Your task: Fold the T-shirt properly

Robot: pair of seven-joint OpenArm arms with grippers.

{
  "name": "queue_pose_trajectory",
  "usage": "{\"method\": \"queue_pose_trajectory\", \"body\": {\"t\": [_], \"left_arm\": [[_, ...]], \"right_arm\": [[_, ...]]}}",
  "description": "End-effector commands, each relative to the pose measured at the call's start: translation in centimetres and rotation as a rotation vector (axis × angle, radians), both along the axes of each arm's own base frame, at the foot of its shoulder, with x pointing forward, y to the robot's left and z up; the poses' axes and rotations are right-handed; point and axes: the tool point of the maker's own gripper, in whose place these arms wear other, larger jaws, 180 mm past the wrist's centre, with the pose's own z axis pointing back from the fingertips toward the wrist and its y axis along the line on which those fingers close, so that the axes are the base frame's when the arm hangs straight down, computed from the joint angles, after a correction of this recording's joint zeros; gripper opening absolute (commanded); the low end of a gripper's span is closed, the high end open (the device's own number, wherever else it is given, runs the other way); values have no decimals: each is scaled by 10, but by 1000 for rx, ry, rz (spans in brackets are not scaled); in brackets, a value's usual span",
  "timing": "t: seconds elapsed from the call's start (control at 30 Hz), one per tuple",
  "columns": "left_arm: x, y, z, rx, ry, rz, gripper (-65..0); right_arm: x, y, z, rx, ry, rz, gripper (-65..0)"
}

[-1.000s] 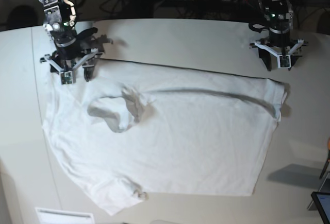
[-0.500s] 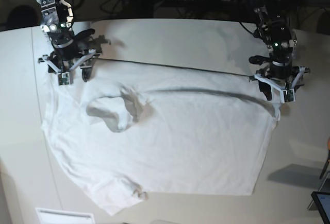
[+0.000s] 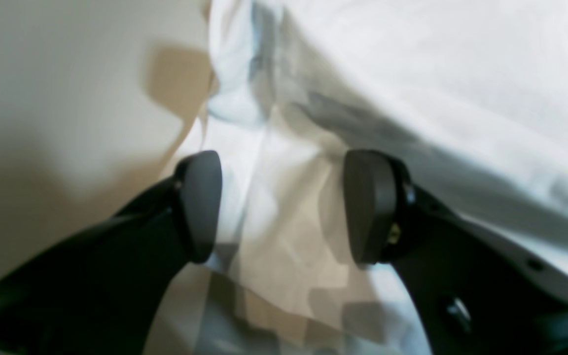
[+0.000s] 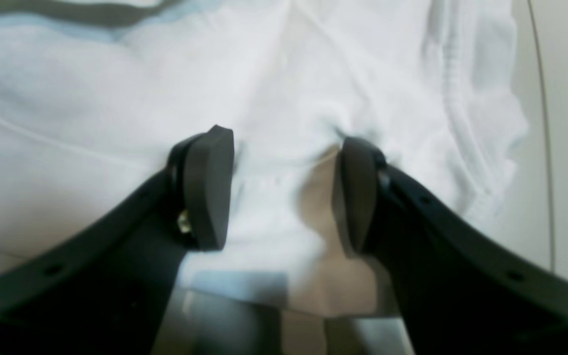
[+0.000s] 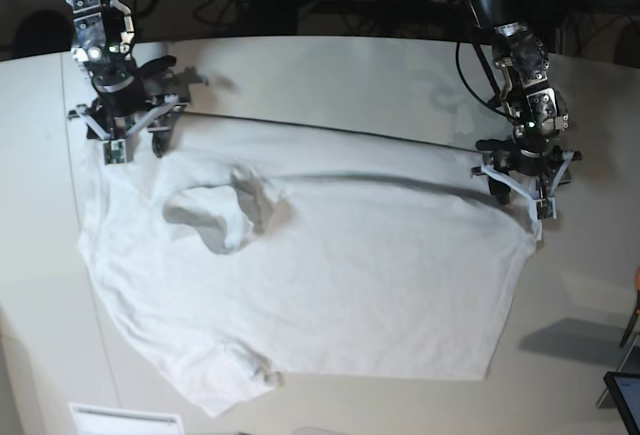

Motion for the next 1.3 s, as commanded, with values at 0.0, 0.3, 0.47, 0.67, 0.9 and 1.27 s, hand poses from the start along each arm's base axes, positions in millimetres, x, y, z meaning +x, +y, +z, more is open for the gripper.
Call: {"method": "queue_pose_trajectory", "body": {"t": [0.0, 0.3, 0.47, 0.67, 0.9, 1.27], "left_arm": [[-24, 10, -13, 37, 122, 10, -264], [-74, 6, -6, 104, 161, -30, -264], [-94, 2, 1, 132, 168, -52, -264], [-110, -5, 15, 151, 157, -66, -264], [-111, -5, 14, 151, 159, -66, -264], [-98, -8, 21, 150, 126, -73, -264]], "right_arm": [[-19, -27, -13, -73, 104, -62, -319], [-35, -45, -11, -92, 119, -103, -319], [-50, -45, -17, -95, 151, -101, -319], [-69, -46, -25, -99, 193, -101, -319], [-89, -56, -26, -114, 226, -123, -319], [-118, -52, -29, -109, 262, -120, -321]]}}
